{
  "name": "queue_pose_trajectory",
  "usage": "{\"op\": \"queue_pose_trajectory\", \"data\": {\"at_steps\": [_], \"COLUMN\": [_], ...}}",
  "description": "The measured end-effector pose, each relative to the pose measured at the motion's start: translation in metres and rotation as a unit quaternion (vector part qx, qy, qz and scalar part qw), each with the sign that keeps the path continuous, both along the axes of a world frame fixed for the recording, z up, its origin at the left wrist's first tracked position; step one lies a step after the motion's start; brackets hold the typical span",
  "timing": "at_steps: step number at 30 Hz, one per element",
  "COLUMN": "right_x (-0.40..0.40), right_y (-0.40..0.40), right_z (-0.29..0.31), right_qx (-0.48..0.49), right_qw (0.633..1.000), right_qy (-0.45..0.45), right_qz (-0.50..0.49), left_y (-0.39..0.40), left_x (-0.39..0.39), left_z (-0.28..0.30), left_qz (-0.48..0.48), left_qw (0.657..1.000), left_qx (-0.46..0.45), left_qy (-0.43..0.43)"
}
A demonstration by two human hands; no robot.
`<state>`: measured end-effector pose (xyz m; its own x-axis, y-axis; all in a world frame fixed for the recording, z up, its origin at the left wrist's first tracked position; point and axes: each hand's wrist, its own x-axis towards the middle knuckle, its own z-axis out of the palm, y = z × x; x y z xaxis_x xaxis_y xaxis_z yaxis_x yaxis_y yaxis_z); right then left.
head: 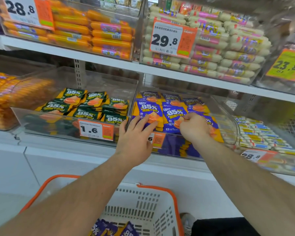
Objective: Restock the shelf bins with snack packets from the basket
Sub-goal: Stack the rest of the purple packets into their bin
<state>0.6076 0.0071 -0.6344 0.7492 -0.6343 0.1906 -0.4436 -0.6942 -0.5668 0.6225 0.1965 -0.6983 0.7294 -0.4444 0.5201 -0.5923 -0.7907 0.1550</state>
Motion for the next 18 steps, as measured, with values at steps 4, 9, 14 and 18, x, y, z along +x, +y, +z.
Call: {"op": "queue_pose_trajectory", "data": {"at_steps": [4,9,14,18], "right_x": [-0.002,-0.021,-0.035,-0.032], "right_y": [-0.001,0.015,0.084,0.126], "right_z": [-0.002,-0.002,-0.035,-0.110], "right_qx": [-0.011,-0.206,-0.224,-0.134], "right_qw": [1.000,0.944,0.845,0.893], "right_qy": [0.007,-0.240,-0.298,-0.096], "right_qz": [-0.004,0.091,0.384,0.419], "left_y": [-0.001,0.007,0.045,0.092], "left_x": [-0.003,-0.010,-0.033,-0.044], "left_z": [0.006,0.007,-0.030,-0.098], "left_qz": [0.000,-0.027,-0.035,0.007], "left_qw": [1.000,0.991,0.976,0.986], "left_qx": [-0.017,-0.117,-0.208,-0.115], "left_qy": [0.012,-0.066,-0.053,0.125]}}
